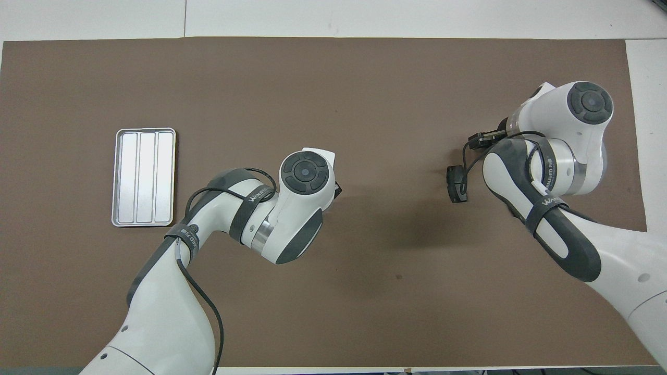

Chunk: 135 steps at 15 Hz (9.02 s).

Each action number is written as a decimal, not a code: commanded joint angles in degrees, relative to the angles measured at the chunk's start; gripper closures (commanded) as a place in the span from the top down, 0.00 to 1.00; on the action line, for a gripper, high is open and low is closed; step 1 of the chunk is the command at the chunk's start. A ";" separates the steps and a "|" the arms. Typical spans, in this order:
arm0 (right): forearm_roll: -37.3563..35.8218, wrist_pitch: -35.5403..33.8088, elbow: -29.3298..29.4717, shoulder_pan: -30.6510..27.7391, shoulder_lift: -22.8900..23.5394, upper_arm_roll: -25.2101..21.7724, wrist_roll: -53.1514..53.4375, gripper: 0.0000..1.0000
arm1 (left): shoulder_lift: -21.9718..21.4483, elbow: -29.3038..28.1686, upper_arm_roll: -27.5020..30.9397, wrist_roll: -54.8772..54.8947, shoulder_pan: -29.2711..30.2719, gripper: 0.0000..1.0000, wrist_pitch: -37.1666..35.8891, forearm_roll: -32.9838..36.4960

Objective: Pick bearing gear from pile to tray

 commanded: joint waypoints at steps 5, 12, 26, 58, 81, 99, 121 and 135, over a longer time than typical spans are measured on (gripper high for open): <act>-0.31 2.54 -0.50 -0.08 0.27 0.56 1.60 0.65 | -10.42 -4.81 0.05 8.61 7.11 0.00 -5.67 0.60; -0.40 2.81 -0.33 -0.08 0.53 0.56 1.33 0.04 | -17.37 -11.59 0.14 34.87 21.69 0.00 -9.89 0.60; -0.75 -30.75 16.37 17.03 -7.37 0.74 32.75 0.00 | -16.84 -16.41 0.32 60.13 34.19 0.00 0.29 0.60; -0.40 -0.10 3.90 34.90 1.41 0.92 64.17 0.55 | -11.74 -16.34 0.49 63.65 37.62 0.82 4.88 2.89; 0.21 -32.23 18.66 1.70 -11.50 0.65 -1.62 1.00 | -0.51 3.33 0.49 4.43 0.80 1.00 0.56 2.71; -0.58 -44.56 9.95 -2.37 -28.82 -0.23 -0.60 1.00 | 4.69 5.38 0.49 2.74 -1.85 0.99 1.17 2.54; -2.60 -47.64 11.80 -1.84 -30.14 -0.32 5.99 1.00 | 2.06 8.37 1.99 3.96 3.86 0.00 -6.02 2.62; -2.42 -46.76 11.27 -2.45 -29.88 -0.23 8.01 1.00 | -1.55 4.51 1.90 52.99 32.68 0.00 -5.78 2.54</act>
